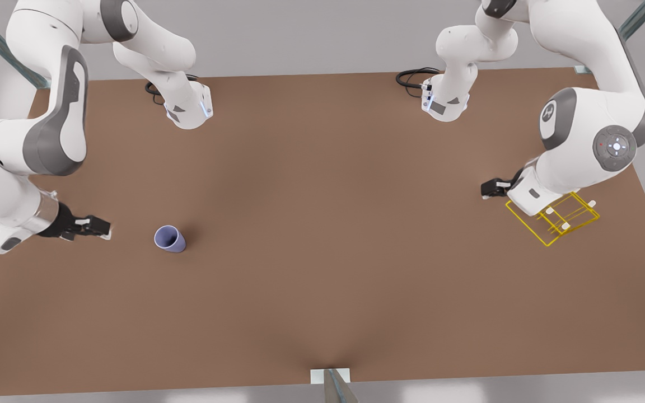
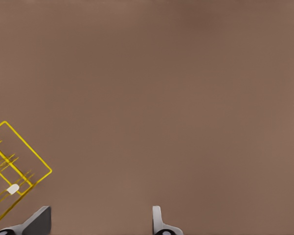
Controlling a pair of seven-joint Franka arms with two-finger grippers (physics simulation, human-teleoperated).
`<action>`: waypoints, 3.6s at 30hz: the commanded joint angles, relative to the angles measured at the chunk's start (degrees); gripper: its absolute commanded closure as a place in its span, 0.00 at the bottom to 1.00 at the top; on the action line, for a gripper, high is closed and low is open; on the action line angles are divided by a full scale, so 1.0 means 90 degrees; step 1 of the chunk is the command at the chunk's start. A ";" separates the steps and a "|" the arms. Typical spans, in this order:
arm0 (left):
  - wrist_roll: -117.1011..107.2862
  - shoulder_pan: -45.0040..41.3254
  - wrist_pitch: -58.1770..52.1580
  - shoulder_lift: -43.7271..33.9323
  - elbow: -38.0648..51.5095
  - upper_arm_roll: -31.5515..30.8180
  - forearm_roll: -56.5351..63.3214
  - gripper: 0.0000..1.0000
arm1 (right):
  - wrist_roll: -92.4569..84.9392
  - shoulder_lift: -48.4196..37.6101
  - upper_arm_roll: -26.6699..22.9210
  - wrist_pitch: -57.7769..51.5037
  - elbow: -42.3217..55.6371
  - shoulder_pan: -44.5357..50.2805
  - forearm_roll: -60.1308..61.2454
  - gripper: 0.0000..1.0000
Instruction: Place the cup on the cup holder
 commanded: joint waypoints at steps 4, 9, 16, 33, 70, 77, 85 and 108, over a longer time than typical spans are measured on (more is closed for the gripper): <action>-0.0505 -0.0204 0.0831 -0.0009 0.0024 -0.0031 0.0091 0.00 | -0.0186 -0.0100 -0.0013 0.0190 0.0054 -0.0136 0.0018 0.00; -0.0543 -0.0126 0.0636 0.0528 0.0054 -0.0080 0.0169 0.00 | -0.0273 -0.0023 0.0006 -0.0288 -0.0112 -0.0077 0.0018 0.00; -0.0533 -0.0165 0.0451 0.0528 0.0044 -0.0071 0.0179 0.00 | -0.0156 0.0456 0.0006 0.0092 -0.0474 0.0440 -0.0060 0.00; -0.0524 -0.0184 0.0343 0.0685 0.0054 -0.0188 -0.0064 0.00 | 0.0820 0.0105 0.0748 0.3315 -0.3013 0.0548 -0.0099 0.00; -0.1383 -0.0389 0.0509 0.1036 0.0259 -0.0158 -0.0661 0.00 | 0.0898 -0.0403 0.0983 0.5942 -0.5581 0.0235 -0.0822 0.00; -0.1354 -0.0350 0.0499 0.1026 0.0249 -0.0158 -0.0563 0.00 | 0.0908 -0.0257 0.0983 0.5913 -0.5571 0.0098 -0.1047 0.00; -0.1364 -0.0379 0.0499 0.1027 0.0249 -0.0158 -0.0563 0.00 | 0.0898 -0.0247 0.0992 0.5923 -0.5659 -0.0067 -0.1242 0.00; -0.1364 -0.0350 0.0490 0.1036 0.0249 -0.0159 -0.0563 0.00 | 0.0928 0.0066 0.1012 0.6255 -0.5933 -0.0331 -0.1252 0.79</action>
